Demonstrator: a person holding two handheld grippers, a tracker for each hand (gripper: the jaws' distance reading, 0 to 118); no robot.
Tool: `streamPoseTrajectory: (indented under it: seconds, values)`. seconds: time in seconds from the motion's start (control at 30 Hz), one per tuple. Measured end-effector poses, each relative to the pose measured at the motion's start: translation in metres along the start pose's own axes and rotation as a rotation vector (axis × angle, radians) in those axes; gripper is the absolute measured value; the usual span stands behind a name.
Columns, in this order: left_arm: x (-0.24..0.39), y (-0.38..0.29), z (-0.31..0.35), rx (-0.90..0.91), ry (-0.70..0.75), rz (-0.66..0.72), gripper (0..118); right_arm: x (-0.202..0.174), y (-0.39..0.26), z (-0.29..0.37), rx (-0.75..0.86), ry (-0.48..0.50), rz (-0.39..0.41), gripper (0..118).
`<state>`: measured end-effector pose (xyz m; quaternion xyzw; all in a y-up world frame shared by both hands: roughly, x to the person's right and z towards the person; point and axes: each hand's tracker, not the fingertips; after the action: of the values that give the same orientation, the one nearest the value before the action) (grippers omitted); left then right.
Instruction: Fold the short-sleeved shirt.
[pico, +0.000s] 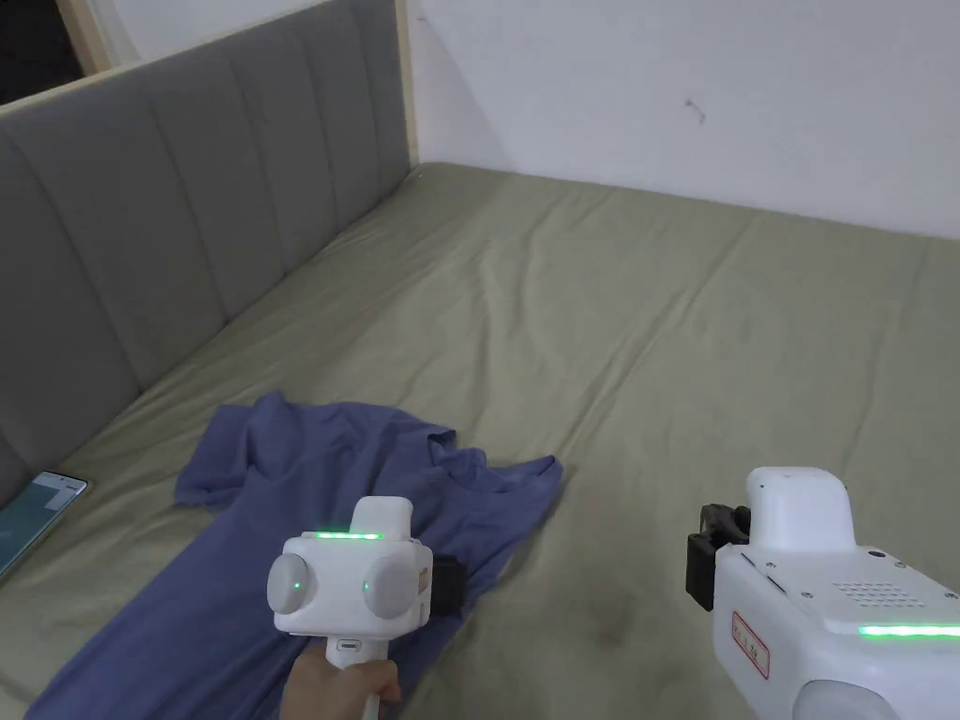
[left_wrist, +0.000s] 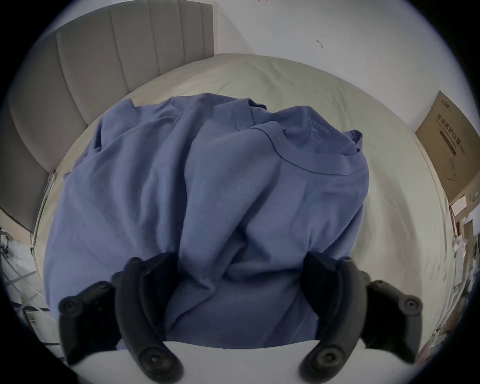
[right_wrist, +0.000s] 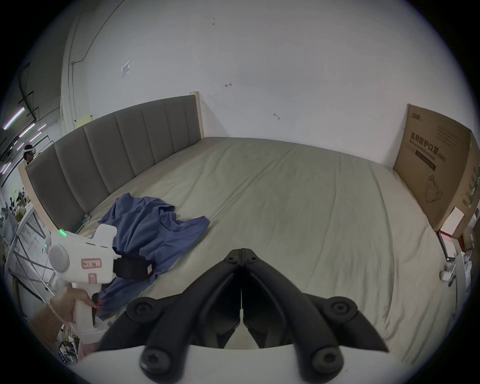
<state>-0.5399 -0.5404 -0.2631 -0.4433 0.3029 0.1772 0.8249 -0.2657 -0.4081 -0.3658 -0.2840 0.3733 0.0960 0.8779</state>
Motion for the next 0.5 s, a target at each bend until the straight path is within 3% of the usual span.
streamPoseTrajectory:
  seconds: [0.07,0.13,0.2,0.23,0.4,0.5]
  values:
    - [-0.004,0.011,0.009,-0.048,-0.008,0.042,62,0.005,-0.003,0.000,-0.004,0.003,-0.014,0]
    - [-0.014,0.018,0.018,-0.042,0.023,0.050,11,0.008,-0.006,0.000,-0.008,0.002,-0.027,0]
    - [-0.025,0.020,0.021,-0.054,0.101,0.077,11,0.011,-0.007,0.001,-0.014,-0.001,-0.056,0]
    - [-0.035,0.022,0.019,-0.070,-0.020,0.140,11,0.013,-0.008,0.002,-0.019,-0.001,-0.072,0]
    - [-0.045,0.033,0.034,-0.088,-0.092,0.221,11,0.025,-0.009,0.011,-0.015,-0.010,-0.100,0]
    - [-0.053,0.052,0.069,-0.022,-0.290,0.353,11,0.037,-0.007,0.022,0.013,-0.023,-0.102,0]
